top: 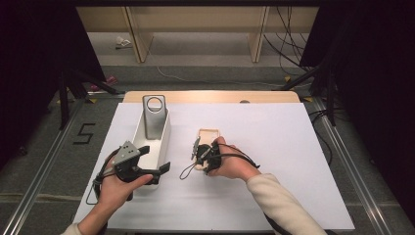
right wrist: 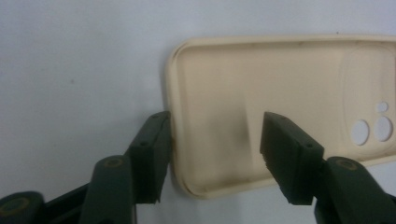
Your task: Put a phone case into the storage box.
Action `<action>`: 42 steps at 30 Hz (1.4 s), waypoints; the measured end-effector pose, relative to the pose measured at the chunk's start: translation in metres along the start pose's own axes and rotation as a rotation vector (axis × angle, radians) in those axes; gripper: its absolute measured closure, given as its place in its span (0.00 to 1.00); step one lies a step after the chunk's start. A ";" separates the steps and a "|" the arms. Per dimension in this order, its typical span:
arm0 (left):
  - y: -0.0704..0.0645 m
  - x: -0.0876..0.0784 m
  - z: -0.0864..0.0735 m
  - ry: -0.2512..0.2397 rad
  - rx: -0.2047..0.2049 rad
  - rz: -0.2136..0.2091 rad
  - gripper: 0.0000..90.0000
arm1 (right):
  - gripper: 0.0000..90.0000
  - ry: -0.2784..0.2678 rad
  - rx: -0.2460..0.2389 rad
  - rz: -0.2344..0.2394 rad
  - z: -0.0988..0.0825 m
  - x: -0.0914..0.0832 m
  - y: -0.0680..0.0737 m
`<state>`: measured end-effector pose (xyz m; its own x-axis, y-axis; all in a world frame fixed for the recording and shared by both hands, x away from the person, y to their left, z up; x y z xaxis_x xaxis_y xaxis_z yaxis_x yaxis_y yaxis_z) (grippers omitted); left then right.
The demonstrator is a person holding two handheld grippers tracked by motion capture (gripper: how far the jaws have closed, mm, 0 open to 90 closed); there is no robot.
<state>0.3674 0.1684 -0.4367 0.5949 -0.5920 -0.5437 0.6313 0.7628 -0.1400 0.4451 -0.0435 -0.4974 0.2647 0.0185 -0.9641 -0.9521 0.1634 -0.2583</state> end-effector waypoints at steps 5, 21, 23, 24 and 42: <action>0.000 0.000 0.000 0.000 0.001 -0.001 0.04 | 0.65 0.015 -0.030 0.020 0.001 -0.001 0.005; 0.000 0.000 0.000 -0.001 0.003 -0.001 0.03 | 0.89 0.038 -0.084 0.046 0.003 -0.002 0.013; 0.000 0.000 0.000 -0.002 0.003 -0.001 0.03 | 0.92 0.040 -0.092 0.041 0.003 -0.003 0.014; 0.000 0.000 0.000 -0.002 0.003 -0.002 0.03 | 0.92 0.041 -0.097 0.039 0.003 -0.003 0.014; 0.001 -0.001 0.000 -0.003 0.001 -0.001 0.04 | 0.96 0.022 -0.103 0.039 0.000 -0.004 0.016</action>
<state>0.3672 0.1693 -0.4359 0.5956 -0.5940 -0.5407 0.6324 0.7618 -0.1402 0.4289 -0.0415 -0.4975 0.2251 0.0012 -0.9743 -0.9726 0.0604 -0.2246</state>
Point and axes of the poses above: each handheld gripper's, and its own axes: x roughly forward along the jaws, z roughly out of its top, y roughly to its left, the point moved 4 cm from there along x, roughly forward along the jaws, and after that the axes turned 10 degrees about y, right-handed, at the moved point
